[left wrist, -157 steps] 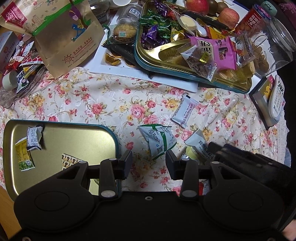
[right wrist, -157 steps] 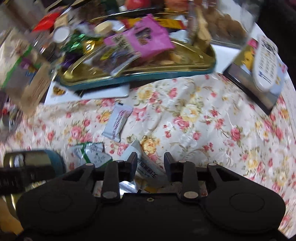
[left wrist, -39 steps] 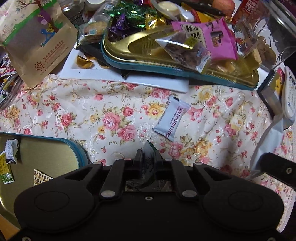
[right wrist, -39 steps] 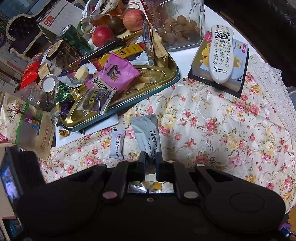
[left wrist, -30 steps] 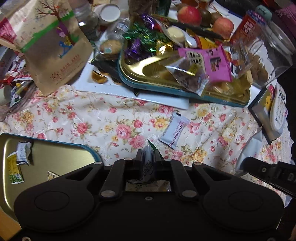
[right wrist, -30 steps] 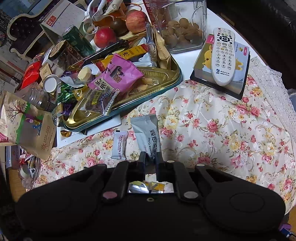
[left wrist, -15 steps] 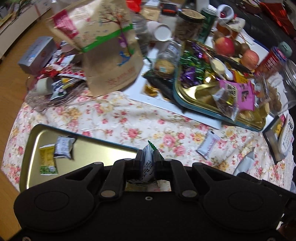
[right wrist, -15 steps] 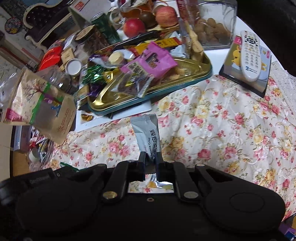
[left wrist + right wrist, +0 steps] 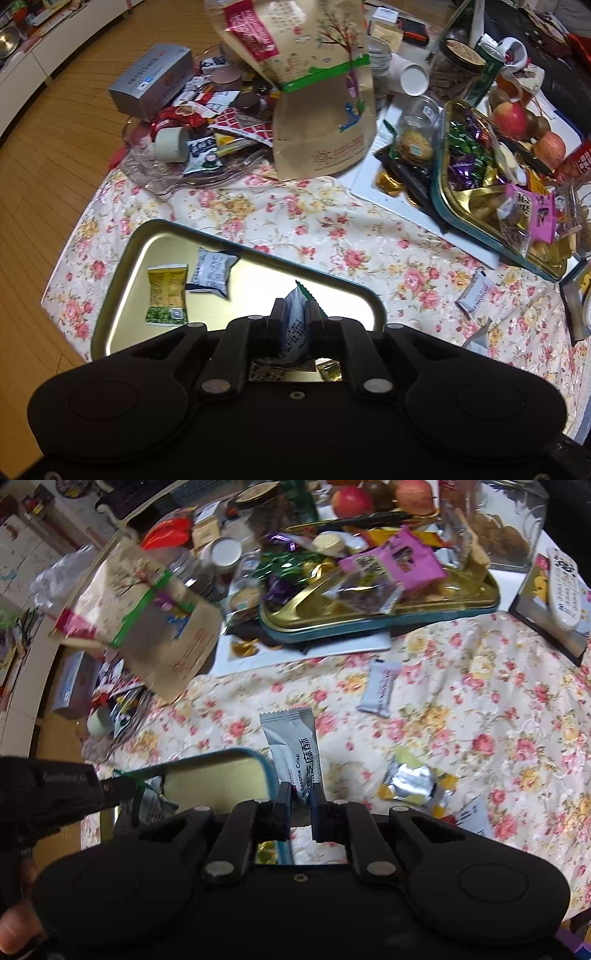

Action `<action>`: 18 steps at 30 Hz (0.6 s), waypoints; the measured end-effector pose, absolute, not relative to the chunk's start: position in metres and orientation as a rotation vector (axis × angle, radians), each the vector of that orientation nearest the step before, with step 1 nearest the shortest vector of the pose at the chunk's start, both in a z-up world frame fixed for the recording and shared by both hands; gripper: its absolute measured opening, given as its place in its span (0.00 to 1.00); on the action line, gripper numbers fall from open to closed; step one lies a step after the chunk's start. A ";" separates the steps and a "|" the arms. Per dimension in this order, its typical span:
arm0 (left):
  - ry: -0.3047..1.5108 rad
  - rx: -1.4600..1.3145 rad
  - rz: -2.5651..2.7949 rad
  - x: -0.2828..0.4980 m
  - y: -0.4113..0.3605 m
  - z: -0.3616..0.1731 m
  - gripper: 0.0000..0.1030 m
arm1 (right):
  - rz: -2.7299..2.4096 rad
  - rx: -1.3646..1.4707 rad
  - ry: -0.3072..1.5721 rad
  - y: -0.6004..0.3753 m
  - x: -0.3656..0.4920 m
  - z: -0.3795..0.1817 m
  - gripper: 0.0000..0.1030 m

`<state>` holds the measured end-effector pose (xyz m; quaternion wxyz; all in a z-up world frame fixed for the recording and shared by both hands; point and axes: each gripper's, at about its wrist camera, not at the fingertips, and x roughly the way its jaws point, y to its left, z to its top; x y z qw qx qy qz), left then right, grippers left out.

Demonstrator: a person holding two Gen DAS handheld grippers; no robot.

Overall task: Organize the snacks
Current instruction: 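Carry both held packets over the gold tray with both tools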

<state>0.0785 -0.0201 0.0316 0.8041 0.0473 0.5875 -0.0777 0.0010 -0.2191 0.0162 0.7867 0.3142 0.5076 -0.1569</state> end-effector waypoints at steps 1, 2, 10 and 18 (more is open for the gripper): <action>1.260 0.099 -0.161 0.079 -0.018 0.032 0.13 | -0.327 0.676 1.097 -0.215 0.001 0.016 0.11; 1.263 0.094 -0.157 0.079 -0.015 0.032 0.13 | -0.316 0.674 1.099 -0.211 0.002 0.016 0.11; 1.251 0.064 -0.148 0.082 -0.001 0.038 0.13 | -0.267 0.652 1.122 -0.187 0.004 0.014 0.11; 1.236 0.066 -0.147 0.084 -0.001 0.040 0.15 | -0.252 0.642 1.125 -0.185 0.006 0.012 0.11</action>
